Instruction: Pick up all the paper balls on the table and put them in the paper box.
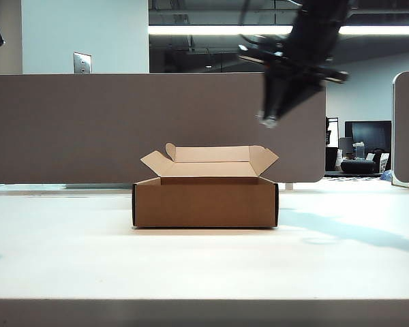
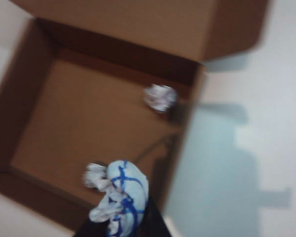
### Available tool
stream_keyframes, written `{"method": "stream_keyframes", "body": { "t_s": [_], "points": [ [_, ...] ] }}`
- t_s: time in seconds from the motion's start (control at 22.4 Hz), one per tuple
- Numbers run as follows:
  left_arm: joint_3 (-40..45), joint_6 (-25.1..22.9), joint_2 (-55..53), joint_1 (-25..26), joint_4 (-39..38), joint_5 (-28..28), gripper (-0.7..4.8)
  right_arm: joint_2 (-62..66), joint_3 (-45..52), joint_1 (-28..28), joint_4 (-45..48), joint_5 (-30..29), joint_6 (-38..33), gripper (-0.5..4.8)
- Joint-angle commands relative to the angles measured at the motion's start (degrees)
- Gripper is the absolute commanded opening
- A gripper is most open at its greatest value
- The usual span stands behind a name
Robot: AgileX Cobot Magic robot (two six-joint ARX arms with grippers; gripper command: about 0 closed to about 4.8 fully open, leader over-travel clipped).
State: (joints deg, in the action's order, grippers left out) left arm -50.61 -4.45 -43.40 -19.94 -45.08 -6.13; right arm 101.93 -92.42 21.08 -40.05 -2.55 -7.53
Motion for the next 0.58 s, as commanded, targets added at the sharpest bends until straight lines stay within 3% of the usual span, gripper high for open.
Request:
{"method": "stream_keyframes", "body": {
  "t_s": [0.04, 0.31, 0.45, 0.58],
  "points": [
    [0.2, -0.3, 0.1, 0.0, 1.0, 0.1, 1.55, 2.5, -1.6, 1.9, 3.3, -3.0, -0.8, 2.30],
    [0.2, 0.0, 0.0, 0.0, -0.3, 0.1, 1.54, 1.7, -2.1, 2.3, 3.8, -4.7, -2.3, 2.63],
    [0.2, 0.4, 1.2, 0.0, -0.4, 2.9, 0.35, -5.4, -2.1, 2.3, 3.8, -3.9, -1.3, 1.30],
    [0.2, 0.4, 4.2, 0.0, -0.4, 5.5, 0.35, -10.7, -2.0, 2.3, 3.8, -3.3, -0.6, 0.77]
  ]
}}
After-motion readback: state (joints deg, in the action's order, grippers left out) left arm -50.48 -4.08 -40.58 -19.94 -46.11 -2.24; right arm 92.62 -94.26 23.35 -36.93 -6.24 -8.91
